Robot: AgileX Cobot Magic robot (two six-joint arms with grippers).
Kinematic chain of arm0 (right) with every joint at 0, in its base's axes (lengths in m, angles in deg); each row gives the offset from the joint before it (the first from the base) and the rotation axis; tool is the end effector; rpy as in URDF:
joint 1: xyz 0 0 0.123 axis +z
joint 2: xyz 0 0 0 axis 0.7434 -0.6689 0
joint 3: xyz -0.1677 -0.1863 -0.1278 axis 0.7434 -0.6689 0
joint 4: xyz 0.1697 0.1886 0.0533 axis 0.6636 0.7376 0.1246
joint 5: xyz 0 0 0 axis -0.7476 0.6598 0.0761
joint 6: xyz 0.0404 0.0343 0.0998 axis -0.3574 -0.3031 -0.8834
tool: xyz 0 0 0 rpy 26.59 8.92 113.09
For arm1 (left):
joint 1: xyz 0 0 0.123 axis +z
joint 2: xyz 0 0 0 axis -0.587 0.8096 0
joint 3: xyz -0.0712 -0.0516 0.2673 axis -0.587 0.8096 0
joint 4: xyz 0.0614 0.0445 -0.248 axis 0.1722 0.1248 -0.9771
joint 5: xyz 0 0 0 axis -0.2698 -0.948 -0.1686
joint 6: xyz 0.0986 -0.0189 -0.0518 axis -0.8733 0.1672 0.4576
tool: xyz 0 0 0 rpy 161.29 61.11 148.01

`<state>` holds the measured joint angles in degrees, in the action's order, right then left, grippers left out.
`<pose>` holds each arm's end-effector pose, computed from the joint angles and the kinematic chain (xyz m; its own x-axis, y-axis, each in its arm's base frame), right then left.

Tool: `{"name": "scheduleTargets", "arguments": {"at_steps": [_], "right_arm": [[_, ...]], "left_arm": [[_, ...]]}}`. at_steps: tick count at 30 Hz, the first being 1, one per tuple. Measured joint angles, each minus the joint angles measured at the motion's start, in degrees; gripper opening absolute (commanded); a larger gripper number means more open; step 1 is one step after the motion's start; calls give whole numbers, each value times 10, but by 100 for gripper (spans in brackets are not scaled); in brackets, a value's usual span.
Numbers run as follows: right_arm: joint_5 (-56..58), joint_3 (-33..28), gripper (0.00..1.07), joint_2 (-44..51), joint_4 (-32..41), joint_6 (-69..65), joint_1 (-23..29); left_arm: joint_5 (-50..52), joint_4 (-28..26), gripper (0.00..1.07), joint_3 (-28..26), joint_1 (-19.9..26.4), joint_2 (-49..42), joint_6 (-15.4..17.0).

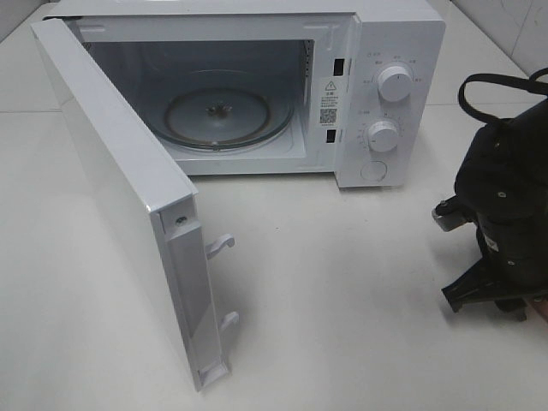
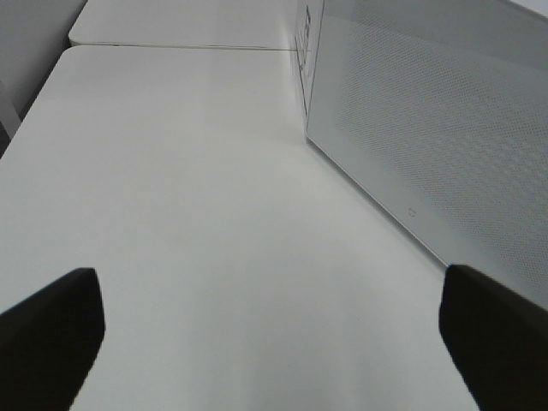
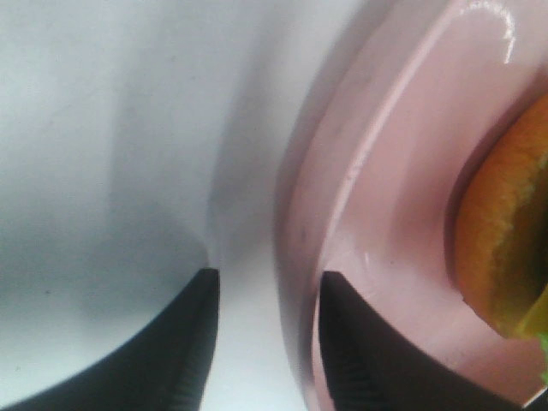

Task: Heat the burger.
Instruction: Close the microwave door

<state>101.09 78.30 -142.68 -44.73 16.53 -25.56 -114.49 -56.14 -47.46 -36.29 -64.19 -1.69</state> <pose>0.2697 0.0547 0.0713 -0.9849 -0.1717 -0.0223 -0.1410 0.8705 -0.4716 0.0251 -0.0064 0.2731 -0.4350 -0.0156 -0.9003 0.0480 0.9980 -0.0405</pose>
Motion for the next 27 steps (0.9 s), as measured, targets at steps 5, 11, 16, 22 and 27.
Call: {"name": "scheduleTargets", "arguments": {"at_steps": [5,11,16,22,27], "right_arm": [[-1,-1,55,57,19,30,0],[-24,1,69,160,103,149,0],[-31,1,86,240,217,277,0],[7,1,86,323,323,375,0],[59,1,82,387,363,398,0]], "left_arm": [[0,0,100,0,0,0,0],[0,0,100,0,0,0,0],[0,0,100,0,0,0,0],[0,0,100,0,0,0,0],[0,0,100,0,0,0,0]]}}
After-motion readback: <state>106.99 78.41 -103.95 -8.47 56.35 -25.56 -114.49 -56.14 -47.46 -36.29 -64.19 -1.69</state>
